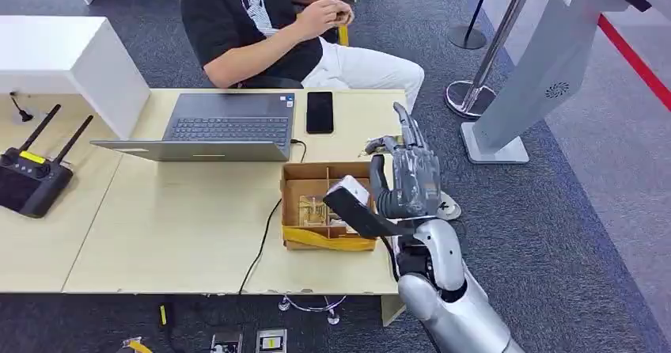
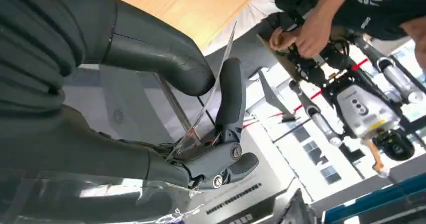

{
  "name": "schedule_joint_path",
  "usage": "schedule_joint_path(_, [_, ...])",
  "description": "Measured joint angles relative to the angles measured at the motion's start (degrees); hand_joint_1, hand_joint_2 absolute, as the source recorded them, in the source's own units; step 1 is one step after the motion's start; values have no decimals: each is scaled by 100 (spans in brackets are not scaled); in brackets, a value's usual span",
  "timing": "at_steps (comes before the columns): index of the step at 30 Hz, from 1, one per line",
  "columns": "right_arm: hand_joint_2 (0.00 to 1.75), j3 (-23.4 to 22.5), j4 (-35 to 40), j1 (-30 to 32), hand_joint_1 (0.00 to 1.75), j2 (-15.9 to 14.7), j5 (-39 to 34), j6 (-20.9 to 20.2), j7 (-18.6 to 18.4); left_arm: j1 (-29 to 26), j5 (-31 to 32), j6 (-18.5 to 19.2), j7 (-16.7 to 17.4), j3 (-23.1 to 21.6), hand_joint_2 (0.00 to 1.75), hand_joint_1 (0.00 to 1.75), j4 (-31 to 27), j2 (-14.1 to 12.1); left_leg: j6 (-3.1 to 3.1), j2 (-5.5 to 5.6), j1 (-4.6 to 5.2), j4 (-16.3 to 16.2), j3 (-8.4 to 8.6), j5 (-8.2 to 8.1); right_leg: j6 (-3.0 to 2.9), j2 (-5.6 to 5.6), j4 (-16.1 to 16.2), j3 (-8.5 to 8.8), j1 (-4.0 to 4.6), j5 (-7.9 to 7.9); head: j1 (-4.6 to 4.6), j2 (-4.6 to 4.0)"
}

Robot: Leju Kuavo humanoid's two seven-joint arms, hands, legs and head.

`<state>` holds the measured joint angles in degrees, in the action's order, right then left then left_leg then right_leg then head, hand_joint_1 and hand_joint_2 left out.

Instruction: Pass the card to the sensor for recognition and then transmit it.

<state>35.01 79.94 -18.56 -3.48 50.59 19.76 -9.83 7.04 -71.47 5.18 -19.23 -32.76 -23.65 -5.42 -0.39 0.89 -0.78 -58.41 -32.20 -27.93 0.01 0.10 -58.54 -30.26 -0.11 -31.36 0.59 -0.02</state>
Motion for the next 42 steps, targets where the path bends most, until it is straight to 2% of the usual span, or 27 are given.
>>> schedule_joint_path(8, [175,-682,520,906,175,-125,-922,607,535,-172,-72,107,-195,4,175,0,37,-20,0,0,0,0,0,-1,0,0,2,1,0,0,2,0])
schedule_joint_path(15, [175,-1058,579,1440,175,-140,-1420,666,787,-278,-129,208,-330,4,175,0,116,-22,0,-1,-1,2,0,-1,0,0,1,1,0,0,2,0])
schedule_joint_path(22, [175,-1210,488,1601,175,-140,-1828,625,874,-314,-129,308,-413,13,175,0,203,-22,0,-1,-1,2,0,-1,0,0,1,1,0,0,0,0])
schedule_joint_path(36, [175,-1243,-1244,1411,175,-114,-3223,640,1436,-430,-127,297,-465,260,175,0,310,-9,0,0,-1,2,-2,-1,0,-1,1,2,0,0,0,0])
schedule_joint_path(42, [175,-1243,-1699,1354,175,-114,-3398,666,1508,-458,-116,251,-465,337,175,0,313,2,0,0,0,2,-2,-1,0,0,1,1,0,0,0,0])
